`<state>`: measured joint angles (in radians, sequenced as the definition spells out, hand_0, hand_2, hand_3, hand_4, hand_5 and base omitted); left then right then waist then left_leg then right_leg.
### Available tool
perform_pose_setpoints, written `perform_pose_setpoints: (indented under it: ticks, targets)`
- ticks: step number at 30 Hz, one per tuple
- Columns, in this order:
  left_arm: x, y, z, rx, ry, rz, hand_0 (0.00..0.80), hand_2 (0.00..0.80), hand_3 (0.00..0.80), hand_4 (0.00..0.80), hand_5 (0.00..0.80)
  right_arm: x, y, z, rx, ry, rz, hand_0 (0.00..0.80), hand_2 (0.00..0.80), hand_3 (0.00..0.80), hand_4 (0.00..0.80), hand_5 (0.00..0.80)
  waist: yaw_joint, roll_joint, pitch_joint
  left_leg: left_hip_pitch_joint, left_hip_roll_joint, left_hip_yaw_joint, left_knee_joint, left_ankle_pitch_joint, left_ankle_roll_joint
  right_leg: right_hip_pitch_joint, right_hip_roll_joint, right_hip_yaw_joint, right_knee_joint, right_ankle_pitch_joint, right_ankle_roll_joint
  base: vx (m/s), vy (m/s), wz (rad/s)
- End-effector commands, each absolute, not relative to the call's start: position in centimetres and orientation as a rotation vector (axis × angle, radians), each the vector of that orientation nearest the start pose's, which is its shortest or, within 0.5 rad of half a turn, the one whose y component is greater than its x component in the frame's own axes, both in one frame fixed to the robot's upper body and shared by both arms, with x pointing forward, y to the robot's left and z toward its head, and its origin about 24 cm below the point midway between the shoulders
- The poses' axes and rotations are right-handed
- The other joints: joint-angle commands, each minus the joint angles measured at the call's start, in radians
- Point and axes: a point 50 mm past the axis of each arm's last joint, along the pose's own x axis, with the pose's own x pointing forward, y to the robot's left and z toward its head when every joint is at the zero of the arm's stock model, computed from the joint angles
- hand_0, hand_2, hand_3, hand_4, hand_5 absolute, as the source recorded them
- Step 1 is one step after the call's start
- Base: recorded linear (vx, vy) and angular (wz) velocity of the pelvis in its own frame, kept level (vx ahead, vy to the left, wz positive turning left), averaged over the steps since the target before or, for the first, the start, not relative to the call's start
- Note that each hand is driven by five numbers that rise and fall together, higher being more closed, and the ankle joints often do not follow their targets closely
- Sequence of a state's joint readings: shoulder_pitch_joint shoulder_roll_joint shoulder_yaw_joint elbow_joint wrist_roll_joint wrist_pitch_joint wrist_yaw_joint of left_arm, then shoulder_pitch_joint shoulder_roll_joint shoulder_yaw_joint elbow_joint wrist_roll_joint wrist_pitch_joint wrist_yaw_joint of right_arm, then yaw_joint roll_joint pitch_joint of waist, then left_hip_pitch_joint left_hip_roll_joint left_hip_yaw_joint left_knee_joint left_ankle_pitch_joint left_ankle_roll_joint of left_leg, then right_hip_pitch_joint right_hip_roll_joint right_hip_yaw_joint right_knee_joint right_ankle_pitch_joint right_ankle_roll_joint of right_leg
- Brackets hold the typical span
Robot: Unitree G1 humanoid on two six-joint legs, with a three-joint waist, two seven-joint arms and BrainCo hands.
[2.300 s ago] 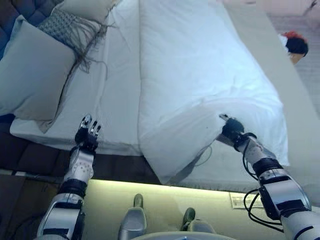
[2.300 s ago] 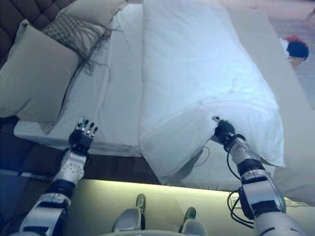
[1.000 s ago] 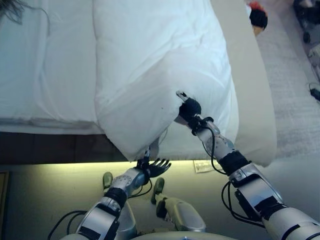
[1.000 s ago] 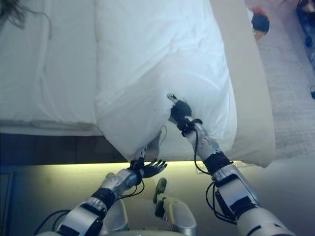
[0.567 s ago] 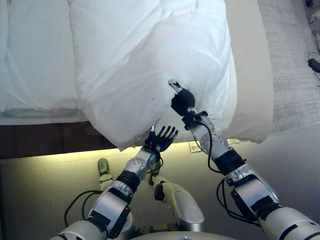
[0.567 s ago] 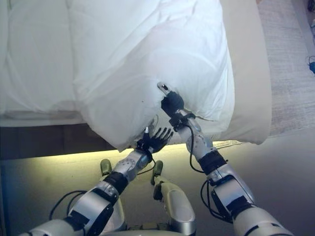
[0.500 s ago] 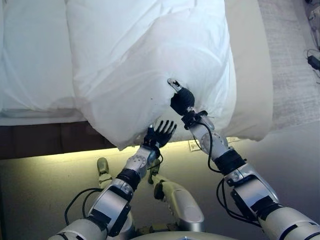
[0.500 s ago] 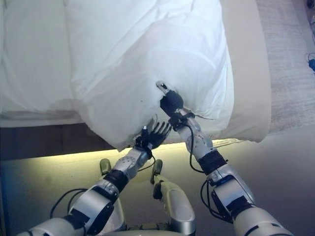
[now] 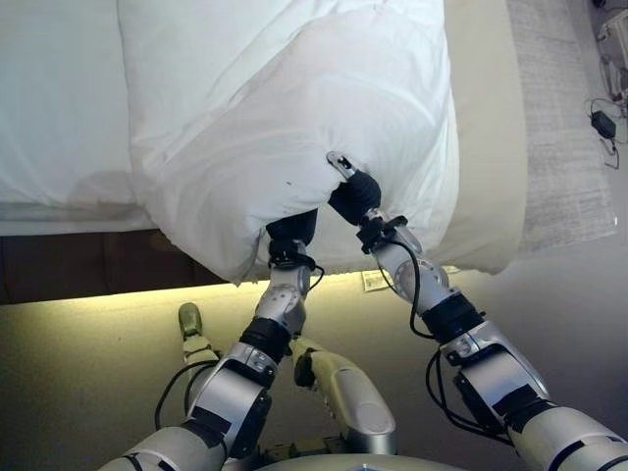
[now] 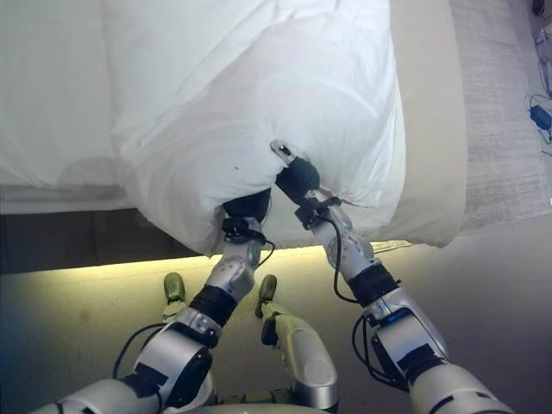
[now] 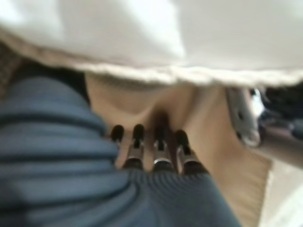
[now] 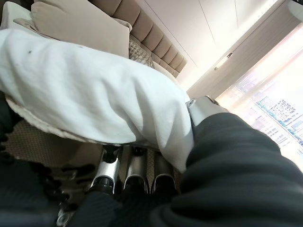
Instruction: Make the bed neatly
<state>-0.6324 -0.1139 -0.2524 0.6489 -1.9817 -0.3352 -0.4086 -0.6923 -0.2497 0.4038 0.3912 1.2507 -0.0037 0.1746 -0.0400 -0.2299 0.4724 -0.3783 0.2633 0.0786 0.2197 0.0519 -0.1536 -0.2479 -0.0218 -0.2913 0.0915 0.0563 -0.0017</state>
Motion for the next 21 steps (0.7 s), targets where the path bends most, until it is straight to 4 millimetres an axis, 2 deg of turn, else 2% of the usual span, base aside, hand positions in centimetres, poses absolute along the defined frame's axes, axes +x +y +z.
perform_pose_setpoints:
  ticks: [1,9,14,15,16,17,18,19,21]
  targets:
    - [34.1,2.0,13.2,-1.907,-0.292,-0.399,0.000,0.000,0.000,0.000,0.000,33.3,-5.8,17.1,0.869,-0.198,0.794,0.800,0.800,0.800,0.800,0.800,0.017,-0.038,-0.056,0.021,0.016,-0.007,-0.018,-0.061,-0.016,-0.014,-0.077,0.009,0.108,-0.107,0.103,0.015,-0.055,0.05]
    - [32.8,1.8,12.6,-1.927,-0.321,-0.324,0.000,0.000,0.000,0.000,0.000,33.6,-6.5,15.3,0.891,-0.151,0.743,0.800,0.800,0.800,0.800,0.800,0.038,-0.038,-0.071,0.065,0.015,-0.011,-0.051,-0.068,-0.014,0.045,-0.079,-0.018,0.069,-0.108,0.109,0.019,-0.020,0.11]
    - [32.4,3.2,11.0,-1.913,-0.363,-0.275,0.000,0.000,0.000,0.000,0.000,33.7,-7.2,13.2,0.840,-0.069,0.688,0.800,0.800,0.800,0.800,0.800,0.050,-0.022,-0.092,0.105,0.014,-0.011,-0.069,-0.065,-0.016,0.086,-0.089,-0.028,0.055,-0.113,0.111,0.026,0.047,0.06]
    - [32.4,3.7,10.7,-1.911,-0.376,-0.263,0.000,0.000,0.000,0.000,0.000,33.7,-7.5,12.5,0.818,-0.036,0.669,0.800,0.800,0.800,0.800,0.800,0.057,-0.019,-0.096,0.106,0.009,-0.004,-0.071,-0.043,-0.011,0.091,-0.096,-0.041,0.049,-0.097,0.103,-0.024,0.077,0.02]
    - [32.5,4.2,10.4,-1.908,-0.388,-0.257,0.000,0.000,0.000,0.000,0.000,33.7,-7.7,11.8,0.797,-0.003,0.656,0.442,0.442,0.442,0.442,0.442,0.059,-0.015,-0.102,0.114,0.007,-0.006,-0.075,-0.042,-0.011,0.100,-0.098,-0.042,0.047,-0.099,0.104,-0.020,0.080,0.03]
    - [32.5,4.6,10.2,-1.904,-0.396,-0.255,0.000,0.000,0.000,0.000,0.000,33.7,-7.9,11.2,0.777,0.027,0.639,0.000,0.000,0.000,0.000,0.000,0.062,-0.011,-0.108,0.122,0.005,-0.007,-0.079,-0.041,-0.011,0.108,-0.100,-0.043,0.045,-0.101,0.103,0.077,0.079,0.05]
    - [32.6,5.3,9.8,-1.900,-0.408,-0.245,0.000,0.000,0.000,0.000,0.000,33.6,-8.2,10.2,0.757,0.072,0.613,0.000,0.000,0.000,0.000,0.000,0.065,-0.005,-0.119,0.135,0.001,-0.008,-0.085,-0.039,-0.010,0.121,-0.104,-0.044,0.041,-0.102,0.103,0.058,0.057,0.06]
    - [32.6,5.3,9.8,-1.901,-0.407,-0.245,0.000,0.000,0.000,0.000,0.000,33.6,-8.2,10.2,0.757,0.074,0.614,0.000,0.000,0.000,0.000,0.000,0.064,-0.005,-0.119,0.137,0.001,-0.008,-0.087,-0.039,-0.010,0.123,-0.104,-0.044,0.040,-0.102,0.103,0.071,0.064,0.05]
    - [32.8,6.6,9.4,-1.889,-0.434,-0.225,0.000,0.000,0.000,0.000,0.000,33.1,-8.7,8.3,0.726,0.155,0.594,0.000,0.000,0.000,0.000,0.000,0.070,0.005,-0.135,0.159,-0.004,-0.012,-0.097,-0.039,-0.008,0.144,-0.110,-0.043,0.034,-0.105,0.104,0.072,0.066,0.06]
